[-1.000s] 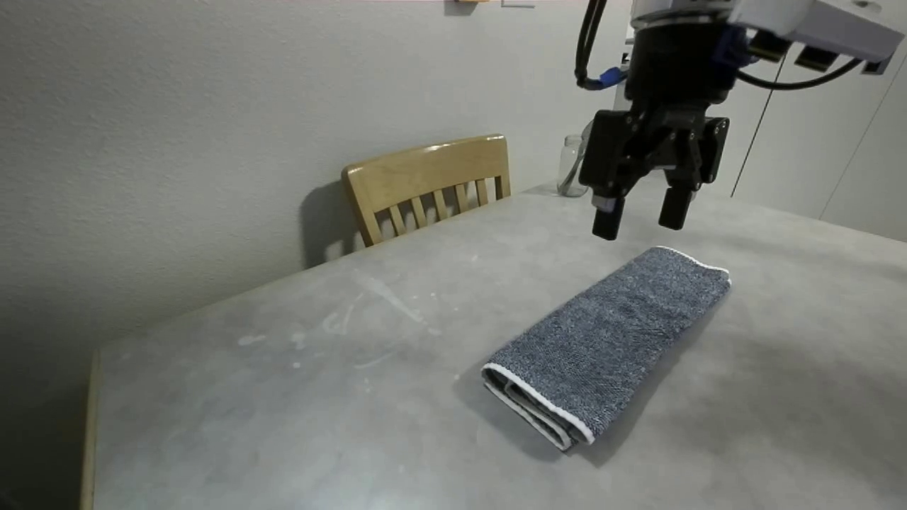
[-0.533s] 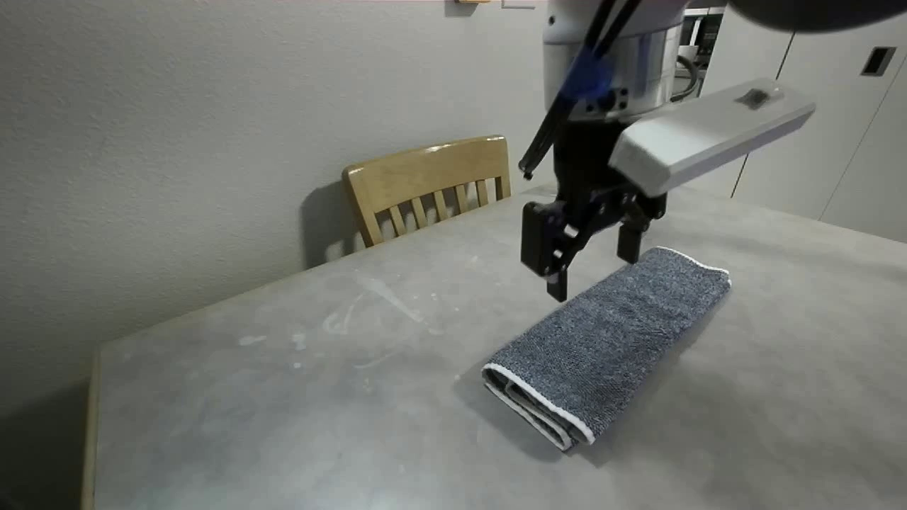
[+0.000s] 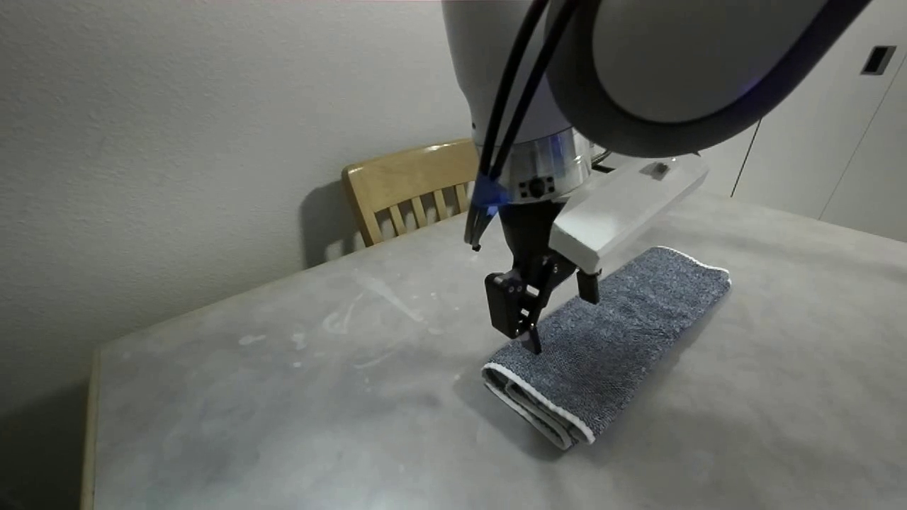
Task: Fold up the grey towel on the table.
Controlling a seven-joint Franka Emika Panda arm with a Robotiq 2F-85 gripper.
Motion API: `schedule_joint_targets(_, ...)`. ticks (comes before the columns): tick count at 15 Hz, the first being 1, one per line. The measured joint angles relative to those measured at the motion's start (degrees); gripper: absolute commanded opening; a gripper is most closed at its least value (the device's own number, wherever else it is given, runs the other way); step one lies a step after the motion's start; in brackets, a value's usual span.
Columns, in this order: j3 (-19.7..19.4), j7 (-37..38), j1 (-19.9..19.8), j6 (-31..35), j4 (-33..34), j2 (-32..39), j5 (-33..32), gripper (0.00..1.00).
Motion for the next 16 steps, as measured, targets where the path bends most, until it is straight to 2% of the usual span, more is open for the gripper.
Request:
schedule_joint_targets(8,-0.1,0.1,1.4,-0.1,1.4,2.8,3.4,1.00)
schedule_joint_targets(16,-2.1,0.5,5.2,-0.1,6.9,8.7,1.9,1.00)
